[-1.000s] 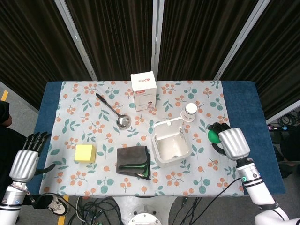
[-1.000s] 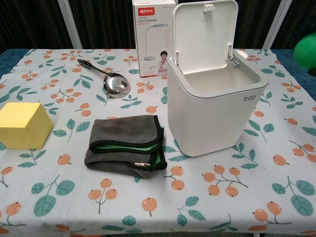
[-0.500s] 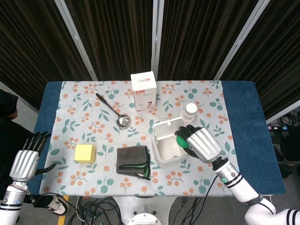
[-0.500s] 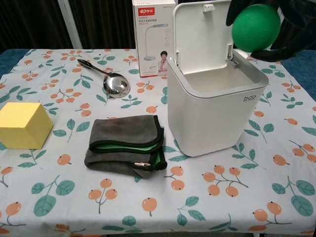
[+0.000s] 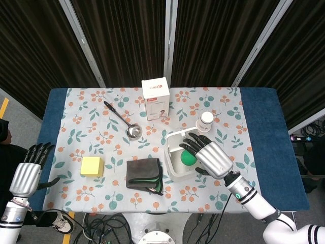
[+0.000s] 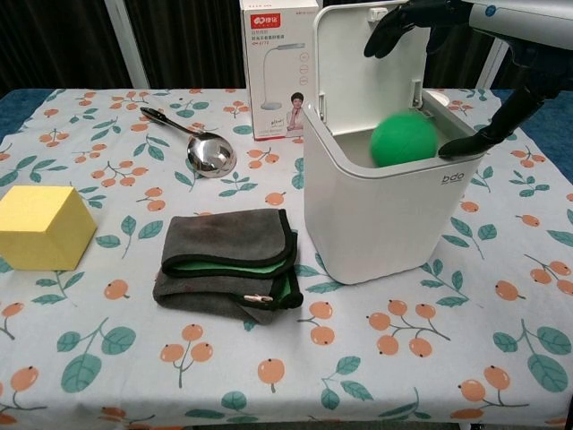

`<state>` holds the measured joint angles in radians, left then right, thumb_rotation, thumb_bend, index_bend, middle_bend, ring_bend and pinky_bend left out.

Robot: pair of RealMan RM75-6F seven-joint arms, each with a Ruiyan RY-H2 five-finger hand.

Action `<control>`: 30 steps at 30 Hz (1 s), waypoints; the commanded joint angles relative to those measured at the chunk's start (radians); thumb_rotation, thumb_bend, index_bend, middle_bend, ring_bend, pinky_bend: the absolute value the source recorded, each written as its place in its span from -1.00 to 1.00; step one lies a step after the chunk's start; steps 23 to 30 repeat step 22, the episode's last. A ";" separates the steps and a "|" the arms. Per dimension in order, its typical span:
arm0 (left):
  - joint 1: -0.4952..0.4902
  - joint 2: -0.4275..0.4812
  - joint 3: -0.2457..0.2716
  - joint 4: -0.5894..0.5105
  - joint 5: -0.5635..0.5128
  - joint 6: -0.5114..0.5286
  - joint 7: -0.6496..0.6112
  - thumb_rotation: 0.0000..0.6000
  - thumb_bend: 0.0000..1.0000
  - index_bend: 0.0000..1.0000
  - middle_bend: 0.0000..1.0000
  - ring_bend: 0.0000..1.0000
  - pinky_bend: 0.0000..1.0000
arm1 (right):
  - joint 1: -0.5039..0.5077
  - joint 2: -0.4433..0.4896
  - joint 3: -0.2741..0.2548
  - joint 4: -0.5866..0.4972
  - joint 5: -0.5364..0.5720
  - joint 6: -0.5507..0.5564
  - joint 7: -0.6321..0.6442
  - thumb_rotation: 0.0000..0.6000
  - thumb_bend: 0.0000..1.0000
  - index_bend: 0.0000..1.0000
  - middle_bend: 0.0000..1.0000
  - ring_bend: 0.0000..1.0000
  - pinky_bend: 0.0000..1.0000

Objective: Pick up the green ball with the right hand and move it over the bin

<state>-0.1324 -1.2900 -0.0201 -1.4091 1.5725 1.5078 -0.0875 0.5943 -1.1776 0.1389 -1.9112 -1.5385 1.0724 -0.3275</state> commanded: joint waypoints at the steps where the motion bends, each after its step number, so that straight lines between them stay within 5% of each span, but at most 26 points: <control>1: -0.001 -0.001 0.000 0.000 -0.001 -0.001 0.002 1.00 -1.00 -0.83 -0.85 -1.00 -0.87 | -0.008 0.010 -0.004 -0.005 -0.007 0.014 0.006 1.00 -1.00 -0.76 -0.71 -0.92 -0.62; 7: 0.003 0.003 -0.002 -0.003 0.000 0.008 0.000 1.00 -1.00 -0.83 -0.85 -1.00 -0.87 | -0.111 0.067 -0.044 0.014 -0.082 0.181 0.022 1.00 -1.00 -0.77 -0.72 -0.92 -0.63; 14: 0.007 0.012 -0.005 -0.020 0.003 0.022 0.006 1.00 -1.00 -0.83 -0.85 -1.00 -0.87 | -0.336 0.077 -0.131 0.229 -0.041 0.419 0.191 1.00 -0.98 -0.92 -0.84 -1.00 -0.77; 20: 0.004 0.016 -0.006 -0.027 0.005 0.018 0.015 1.00 -1.00 -0.83 -0.85 -1.00 -0.87 | -0.444 0.012 -0.127 0.419 0.107 0.454 0.261 1.00 -0.84 -1.00 -1.00 -1.00 -1.00; 30: 0.003 0.017 -0.009 -0.030 0.003 0.018 0.018 1.00 -1.00 -0.83 -0.85 -1.00 -0.87 | -0.457 0.002 -0.125 0.439 0.136 0.438 0.277 1.00 -0.75 -1.00 -1.00 -1.00 -1.00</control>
